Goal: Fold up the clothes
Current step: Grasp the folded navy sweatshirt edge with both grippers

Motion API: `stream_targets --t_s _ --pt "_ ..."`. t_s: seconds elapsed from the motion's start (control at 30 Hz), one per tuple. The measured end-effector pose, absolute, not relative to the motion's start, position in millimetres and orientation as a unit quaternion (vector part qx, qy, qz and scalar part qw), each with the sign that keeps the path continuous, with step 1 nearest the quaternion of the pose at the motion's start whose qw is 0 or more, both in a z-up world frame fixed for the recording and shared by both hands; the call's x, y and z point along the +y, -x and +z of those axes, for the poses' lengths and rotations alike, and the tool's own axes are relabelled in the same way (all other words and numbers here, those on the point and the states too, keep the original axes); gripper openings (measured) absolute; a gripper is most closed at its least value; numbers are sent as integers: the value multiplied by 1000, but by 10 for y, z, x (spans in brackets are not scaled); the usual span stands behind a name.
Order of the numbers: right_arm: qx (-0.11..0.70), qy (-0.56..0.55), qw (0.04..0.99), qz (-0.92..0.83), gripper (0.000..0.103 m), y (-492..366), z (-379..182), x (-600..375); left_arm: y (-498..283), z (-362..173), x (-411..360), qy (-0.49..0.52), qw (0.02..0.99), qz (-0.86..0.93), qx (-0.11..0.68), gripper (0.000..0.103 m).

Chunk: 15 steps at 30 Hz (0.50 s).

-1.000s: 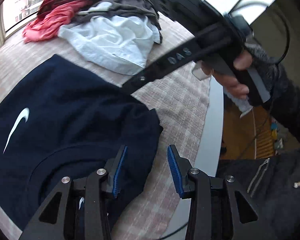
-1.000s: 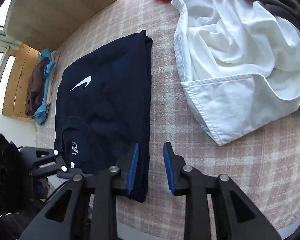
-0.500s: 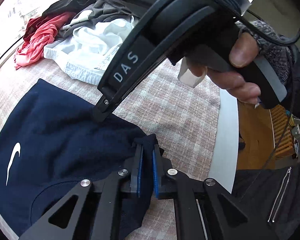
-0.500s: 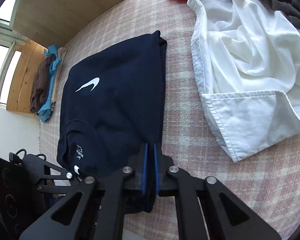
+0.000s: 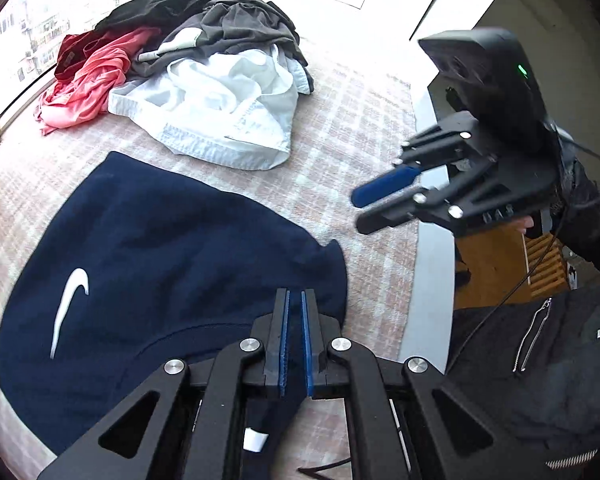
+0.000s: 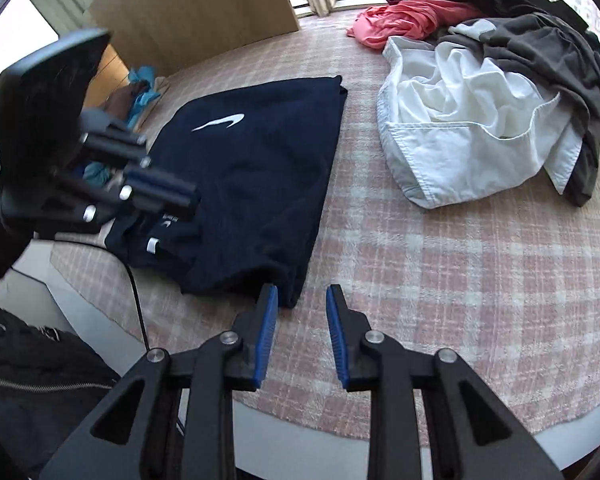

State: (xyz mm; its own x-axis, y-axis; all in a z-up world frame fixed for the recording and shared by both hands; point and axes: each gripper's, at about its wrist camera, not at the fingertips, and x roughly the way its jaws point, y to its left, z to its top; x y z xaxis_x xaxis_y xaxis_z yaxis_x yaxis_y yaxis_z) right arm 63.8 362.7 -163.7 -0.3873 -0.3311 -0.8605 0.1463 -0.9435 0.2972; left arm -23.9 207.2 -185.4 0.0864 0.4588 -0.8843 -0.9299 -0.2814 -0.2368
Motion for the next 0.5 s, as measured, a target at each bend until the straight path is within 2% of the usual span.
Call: stream_targets --t_s 0.13,0.33,0.47,0.5 --pt "-26 -523 162 -836 25 -618 -1700 3468 528 -1939 2343 507 544 602 290 5" --pt "-25 -514 188 -836 25 -445 -1740 3451 594 -2050 2680 534 569 542 310 8" --pt "-18 -520 208 -828 13 -435 -1769 3362 517 -2133 2761 540 573 527 319 11" --pt "-14 -518 210 -829 9 -451 -1755 3332 504 -2154 2771 542 574 524 320 15"
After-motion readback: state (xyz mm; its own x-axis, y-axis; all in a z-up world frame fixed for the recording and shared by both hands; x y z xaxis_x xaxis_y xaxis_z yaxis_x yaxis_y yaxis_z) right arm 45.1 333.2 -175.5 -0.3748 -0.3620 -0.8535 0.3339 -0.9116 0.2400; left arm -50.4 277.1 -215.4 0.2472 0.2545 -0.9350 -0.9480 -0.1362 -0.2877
